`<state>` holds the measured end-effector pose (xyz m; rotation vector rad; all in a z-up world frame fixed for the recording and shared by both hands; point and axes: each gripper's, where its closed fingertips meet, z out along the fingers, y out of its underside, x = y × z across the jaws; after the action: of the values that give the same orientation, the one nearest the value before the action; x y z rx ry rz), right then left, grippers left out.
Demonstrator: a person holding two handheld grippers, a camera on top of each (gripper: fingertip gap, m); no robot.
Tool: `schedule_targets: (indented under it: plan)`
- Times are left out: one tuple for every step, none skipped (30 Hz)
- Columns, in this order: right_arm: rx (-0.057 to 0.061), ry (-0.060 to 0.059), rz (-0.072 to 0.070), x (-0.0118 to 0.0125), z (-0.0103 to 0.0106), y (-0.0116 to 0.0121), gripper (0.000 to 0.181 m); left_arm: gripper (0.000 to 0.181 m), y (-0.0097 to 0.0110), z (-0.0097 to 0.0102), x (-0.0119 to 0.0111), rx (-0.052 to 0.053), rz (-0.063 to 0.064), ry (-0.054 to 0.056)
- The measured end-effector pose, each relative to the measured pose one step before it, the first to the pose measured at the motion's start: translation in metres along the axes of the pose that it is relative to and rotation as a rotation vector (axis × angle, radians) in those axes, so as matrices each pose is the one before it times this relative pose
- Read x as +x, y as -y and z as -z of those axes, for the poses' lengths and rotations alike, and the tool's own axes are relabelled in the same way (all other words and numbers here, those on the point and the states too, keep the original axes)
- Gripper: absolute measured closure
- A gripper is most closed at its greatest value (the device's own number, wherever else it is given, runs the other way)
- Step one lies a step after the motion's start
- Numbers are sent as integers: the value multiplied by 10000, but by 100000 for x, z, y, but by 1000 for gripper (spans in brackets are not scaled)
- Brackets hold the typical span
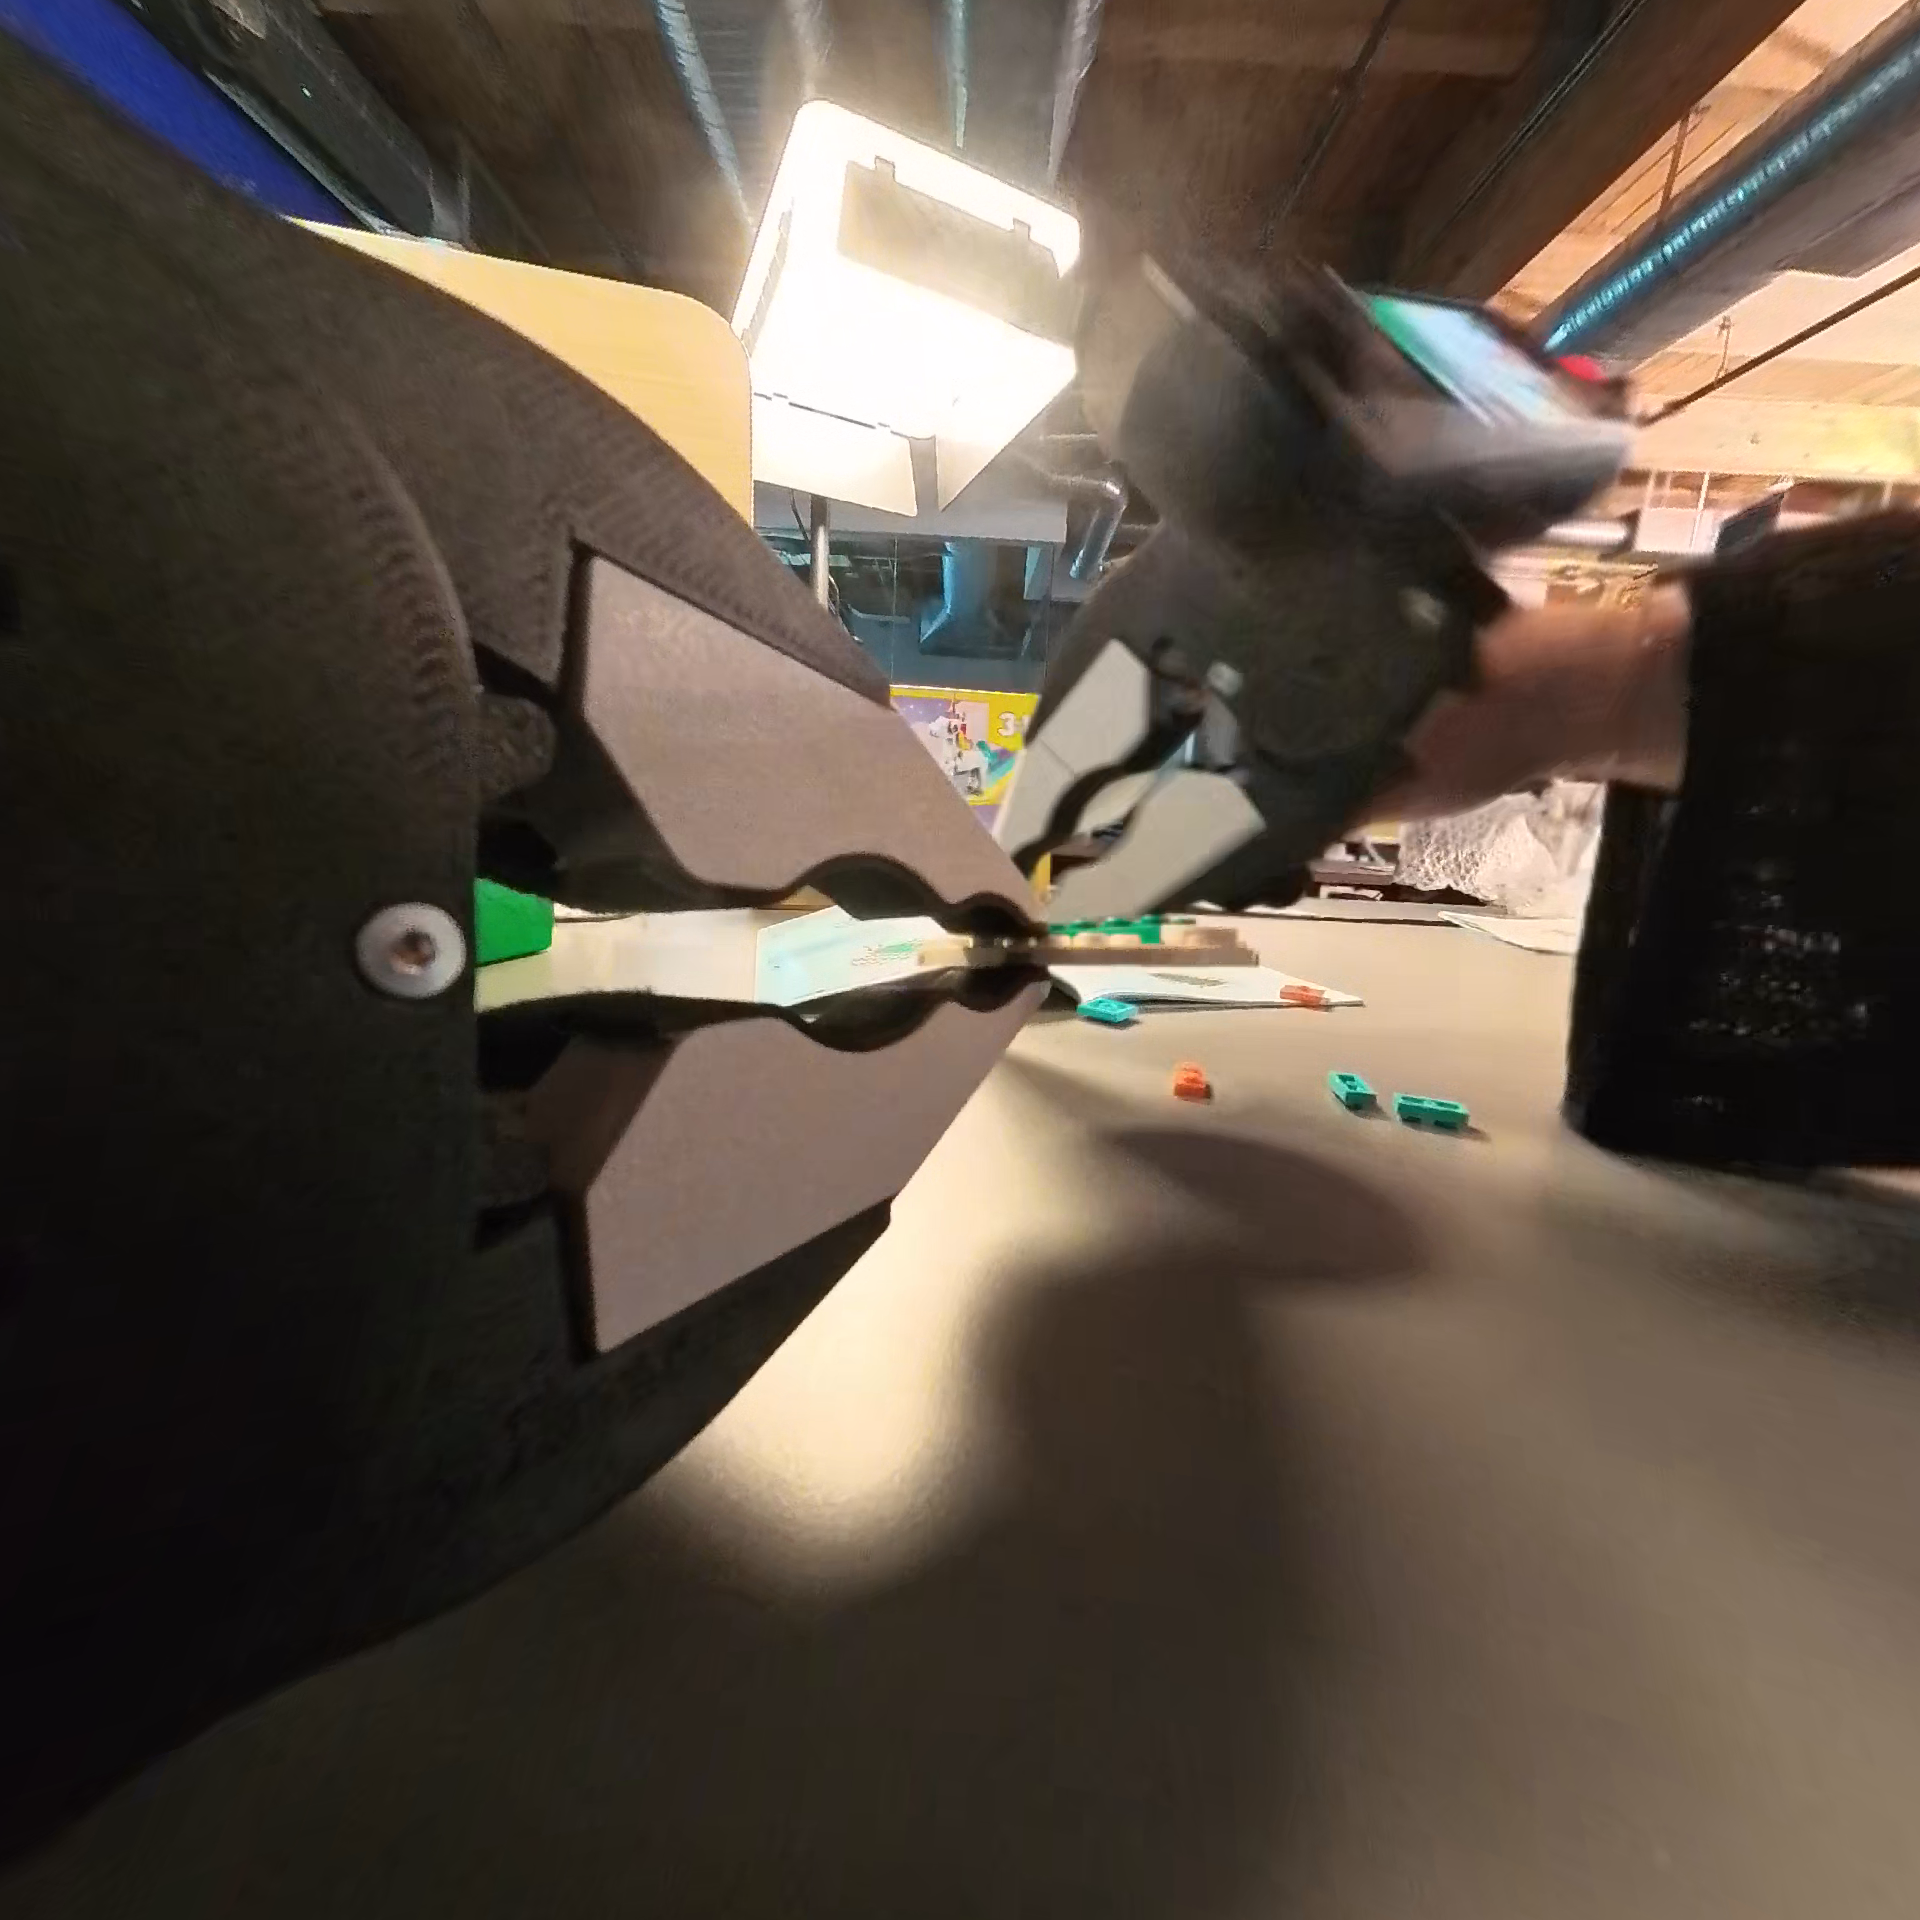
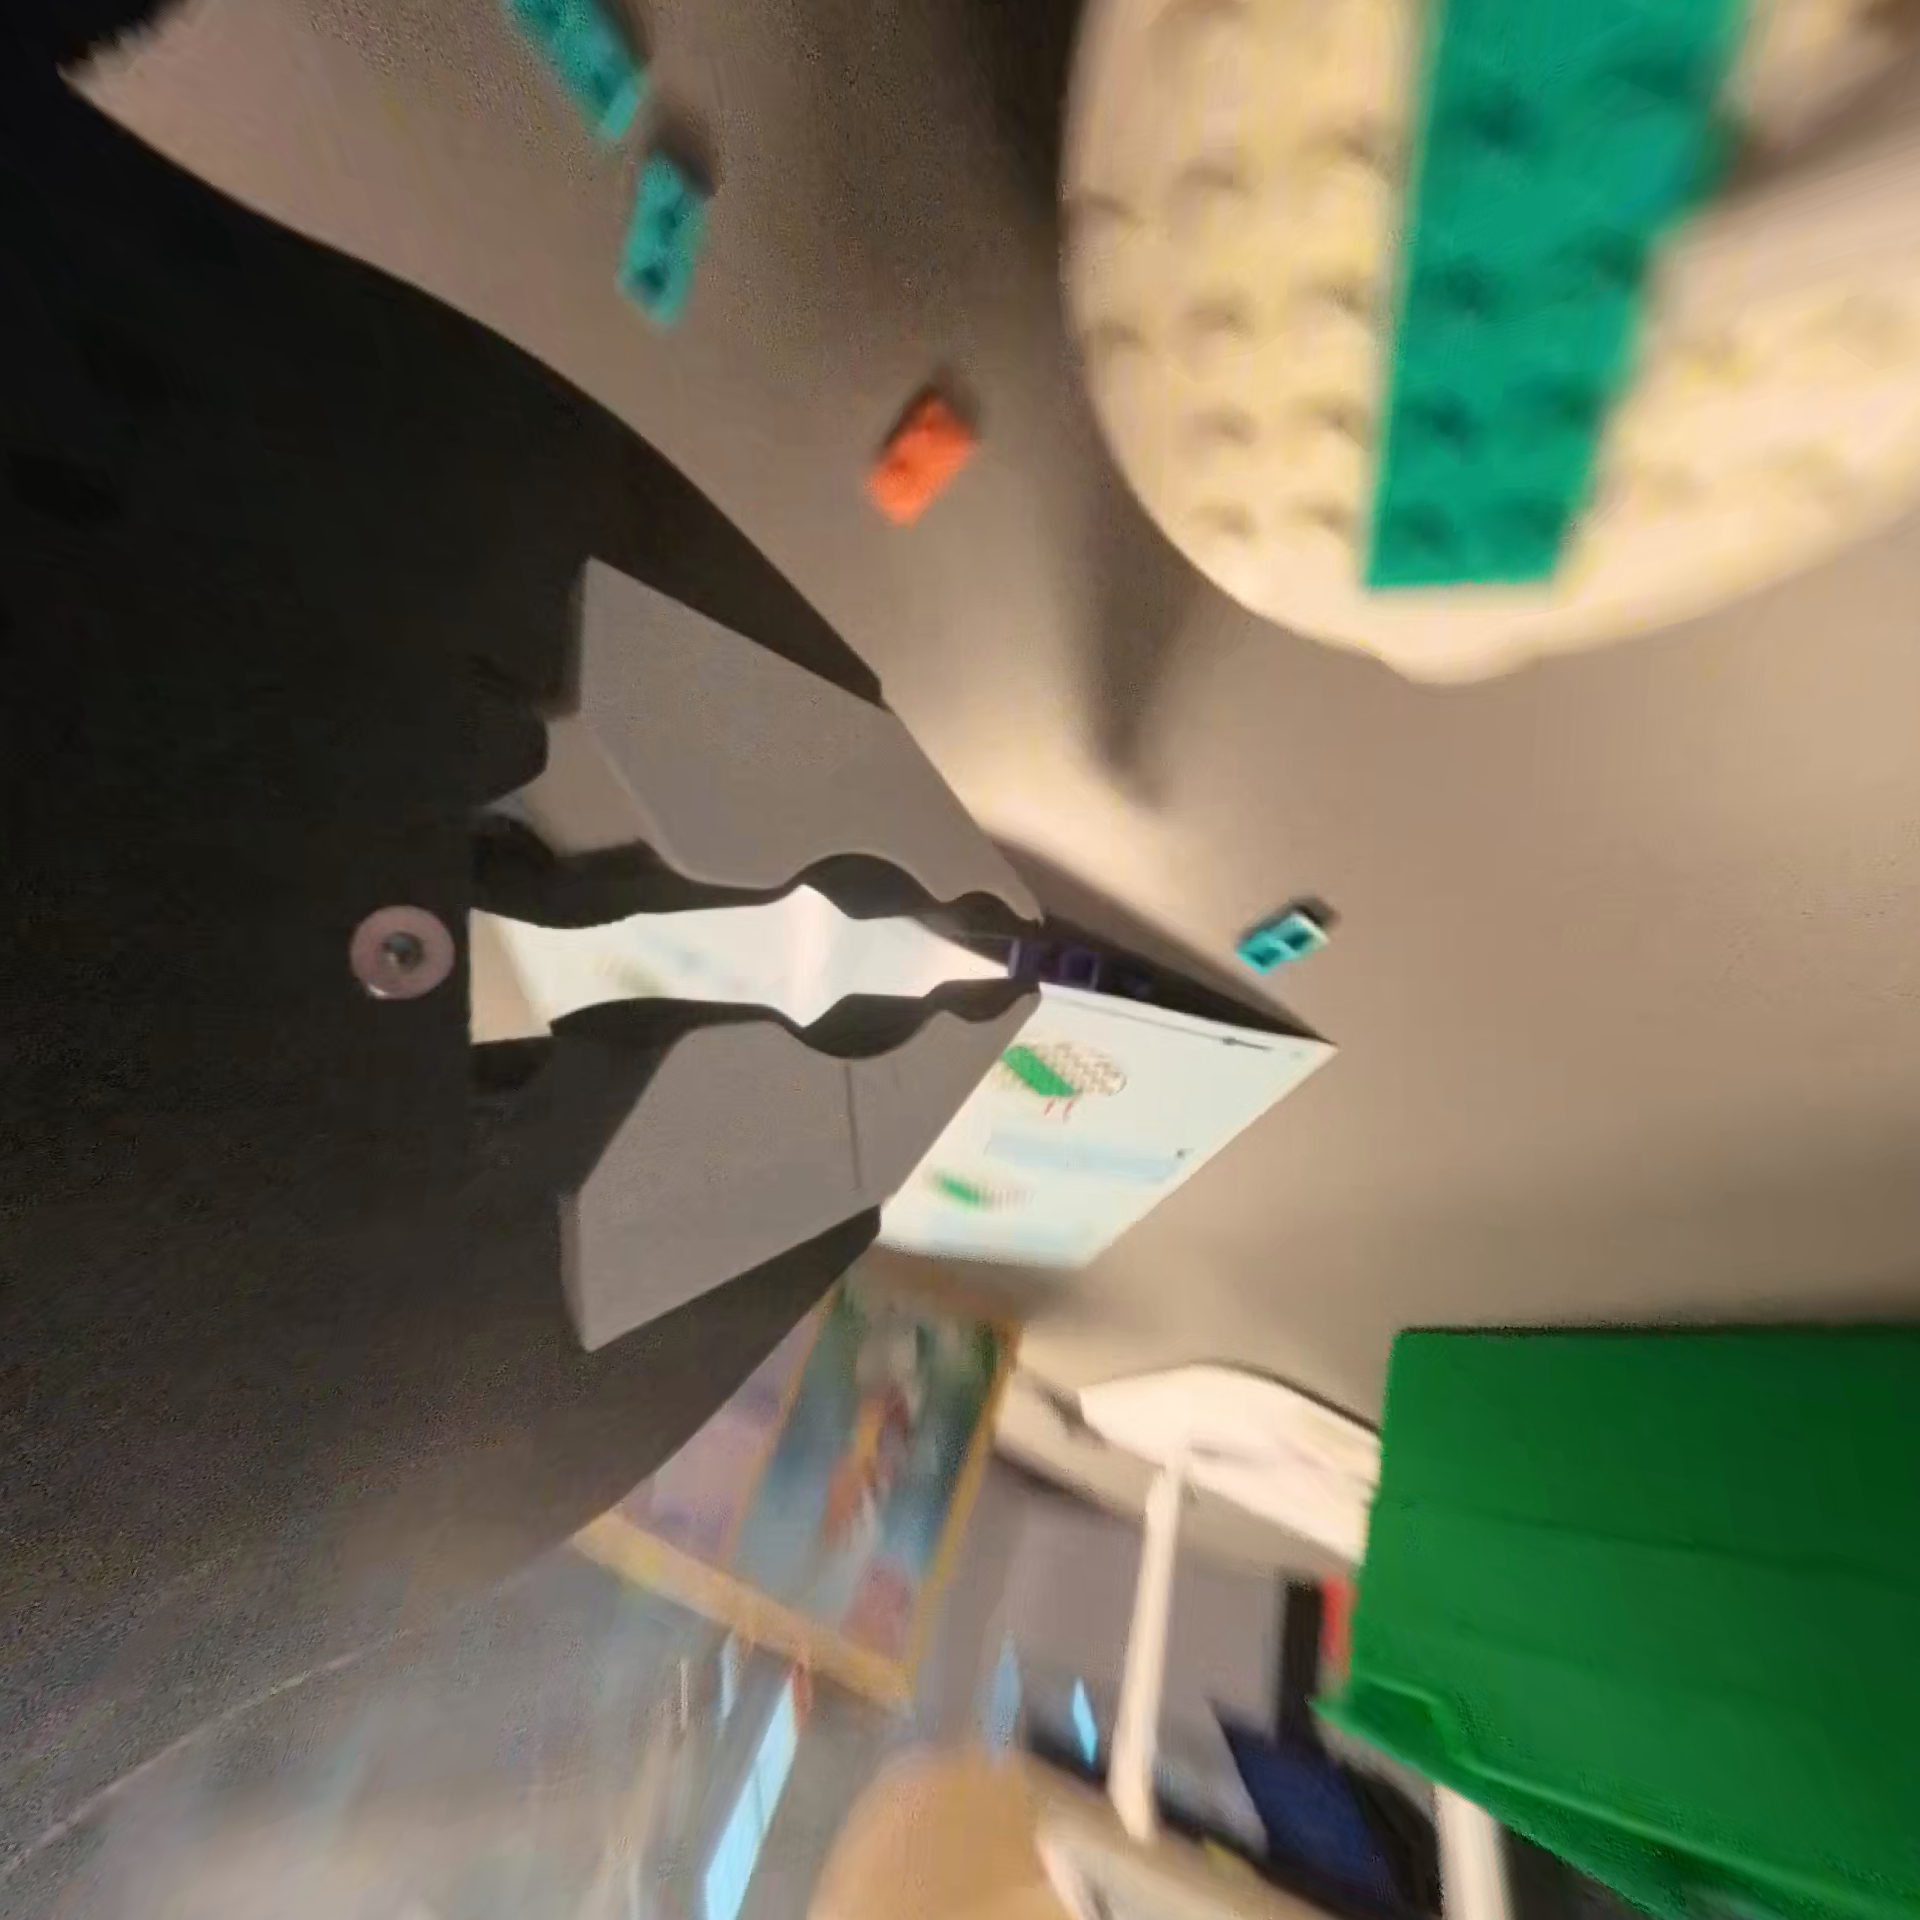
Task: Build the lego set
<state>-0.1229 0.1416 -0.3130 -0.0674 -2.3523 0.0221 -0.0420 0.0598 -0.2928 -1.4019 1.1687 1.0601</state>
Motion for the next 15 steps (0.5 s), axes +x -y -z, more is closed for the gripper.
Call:
schedule_targets:
  plan:
    - [-487, -513, 1757, 22, 349, -386, 175, 177, -14, 4, -17, -4, 4, 6]
    - [-394, -456, 1630, -57, 281, -197, 175, 177, -11, -4, 11, -8, 0, -9]
    - [-262, -217, 1440, -333, 239, -7, 175, 177, 4, -18, 21, -4, -3, -10]
    - [-123, -45, 1198, -512, 204, 177, 175, 177, 13, -1, 20, 3, 0, -13]
    - [-18, -78, 965, -382, 208, 276, 175, 177, 6, -3, 18, 4, 0, -13]
    - [-14, -34, 842, -364, 179, 233, 175, 177, 17, 6, 13, 5, 2, -6]
    - [-107, -5, 814, -355, 140, 80, 175, 177, -7, -2, 11, 2, 5, -6]
    - [-203, -14, 786, -309, 108, -66, 175, 177, 1, -10, 21, 0, 6, -13]
    - [-125, 6, 615, -301, 126, 37, 175, 177, 7, 6, 26, 5, 4, -16]
    - [56, -3, 373, -279, 165, 288, 175, 177, 11, -5, 28, 8, 3, -18]
    - [131, -60, 255, -178, 191, 374, 175, 177, 2, -11, 20, 1, 1, -14]
    - [65, -135, 270, -59, 160, 303, 175, 177, -1, -18, 39, -7, -9, -19]
    - [-46, -218, 348, 64, 144, 127, 175, 177, 28, -8, 38, 8, -11, -17]
    - [3, -155, 388, 9, 142, 147, 175, 177, 32, -13, 41, 17, 0, -21]
    - [88, -110, 293, -12, 160, 193, 174, 177, 1, -20, 27, 0, 8, -17]
